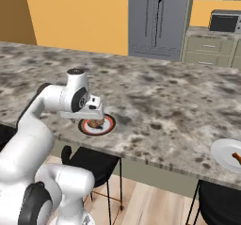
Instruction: Take the chicken drumsticks from the pan and place one on each plate on the dining counter.
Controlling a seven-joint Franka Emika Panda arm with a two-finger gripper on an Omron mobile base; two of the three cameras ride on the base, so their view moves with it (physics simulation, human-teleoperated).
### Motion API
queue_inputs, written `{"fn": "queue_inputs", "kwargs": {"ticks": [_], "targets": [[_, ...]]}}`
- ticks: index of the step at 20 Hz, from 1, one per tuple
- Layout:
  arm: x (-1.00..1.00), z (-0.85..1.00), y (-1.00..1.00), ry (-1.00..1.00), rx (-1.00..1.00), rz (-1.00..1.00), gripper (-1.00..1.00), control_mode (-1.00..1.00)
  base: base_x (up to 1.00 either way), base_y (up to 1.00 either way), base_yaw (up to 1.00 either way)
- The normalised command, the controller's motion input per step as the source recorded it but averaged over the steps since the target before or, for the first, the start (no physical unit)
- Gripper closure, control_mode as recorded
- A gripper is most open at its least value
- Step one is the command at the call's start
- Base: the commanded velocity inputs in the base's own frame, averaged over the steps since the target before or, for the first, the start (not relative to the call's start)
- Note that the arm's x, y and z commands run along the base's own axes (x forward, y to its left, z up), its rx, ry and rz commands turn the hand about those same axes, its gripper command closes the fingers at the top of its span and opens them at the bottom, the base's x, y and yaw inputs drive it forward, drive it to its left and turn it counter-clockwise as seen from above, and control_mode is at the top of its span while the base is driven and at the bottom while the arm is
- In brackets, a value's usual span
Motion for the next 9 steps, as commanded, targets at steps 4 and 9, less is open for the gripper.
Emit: {"fn": "queue_inputs", "kwargs": {"ticks": [4, 9], "targets": [[-1.00, 0.18, 0.00, -0.19, 0.02, 0.00, -1.00, -1.00, 0.00, 0.00, 0.00], [-1.00, 0.12, -0.09, -0.24, 0.00, -0.05, -1.00, -1.00, 0.00, 0.00, 0.00]]}}
